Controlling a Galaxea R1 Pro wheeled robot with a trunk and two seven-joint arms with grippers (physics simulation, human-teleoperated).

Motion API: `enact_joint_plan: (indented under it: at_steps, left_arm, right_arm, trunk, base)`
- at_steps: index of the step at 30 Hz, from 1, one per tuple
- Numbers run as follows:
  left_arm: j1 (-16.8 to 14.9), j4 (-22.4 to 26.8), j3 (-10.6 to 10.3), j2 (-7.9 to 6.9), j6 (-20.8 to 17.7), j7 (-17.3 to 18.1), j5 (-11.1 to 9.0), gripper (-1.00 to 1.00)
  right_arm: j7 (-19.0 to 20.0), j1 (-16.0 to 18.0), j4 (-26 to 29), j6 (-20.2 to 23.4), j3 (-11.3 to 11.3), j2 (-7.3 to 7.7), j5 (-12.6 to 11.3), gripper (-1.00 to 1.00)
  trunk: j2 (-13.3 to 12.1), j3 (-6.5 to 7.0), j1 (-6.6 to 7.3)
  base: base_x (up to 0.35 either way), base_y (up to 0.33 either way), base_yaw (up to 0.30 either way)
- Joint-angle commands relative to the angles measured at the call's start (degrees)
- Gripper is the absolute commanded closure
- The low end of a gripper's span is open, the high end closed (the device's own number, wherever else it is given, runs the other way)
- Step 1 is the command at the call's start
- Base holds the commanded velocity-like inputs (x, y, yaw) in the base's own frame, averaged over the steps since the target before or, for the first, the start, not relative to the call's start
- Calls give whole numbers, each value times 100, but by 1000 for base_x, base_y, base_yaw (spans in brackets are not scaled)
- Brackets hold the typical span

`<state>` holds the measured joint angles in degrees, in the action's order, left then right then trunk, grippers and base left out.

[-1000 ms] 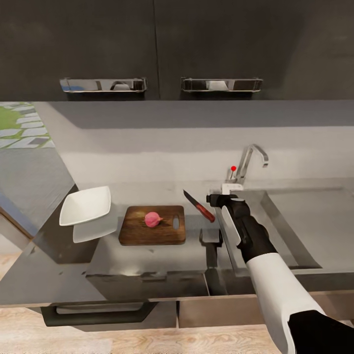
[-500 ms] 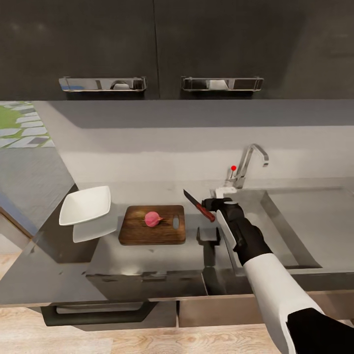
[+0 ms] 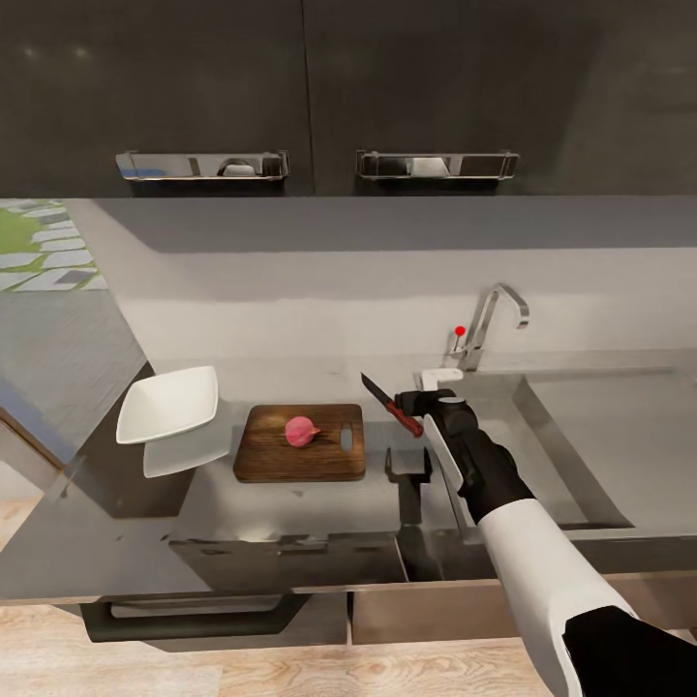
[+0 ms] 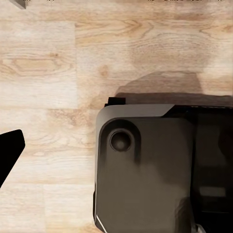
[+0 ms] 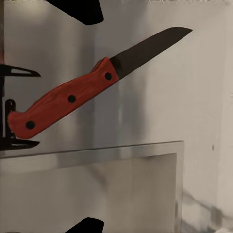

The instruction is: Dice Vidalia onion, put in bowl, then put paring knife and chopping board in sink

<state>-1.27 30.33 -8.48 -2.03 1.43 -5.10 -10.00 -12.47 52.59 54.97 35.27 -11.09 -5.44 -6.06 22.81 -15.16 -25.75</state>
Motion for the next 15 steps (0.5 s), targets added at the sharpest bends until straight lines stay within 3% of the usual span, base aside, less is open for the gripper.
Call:
enact_joint_plan:
  at_steps: [1, 15]
  left_arm:
    - [-2, 3, -49, -8, 15, -44, -55, -100]
    - [-4, -4, -49, 43, 15, -51, -46, -100]
  right_arm:
    - [-53, 5, 5, -2, -14, 3, -61, -100]
    - [-58, 5, -184, -241, -12, 27, -53, -100]
  trunk:
    - [11, -10, -3]
    - [11, -10, -3]
  base:
    - [0, 0, 0]
    - [0, 0, 0]
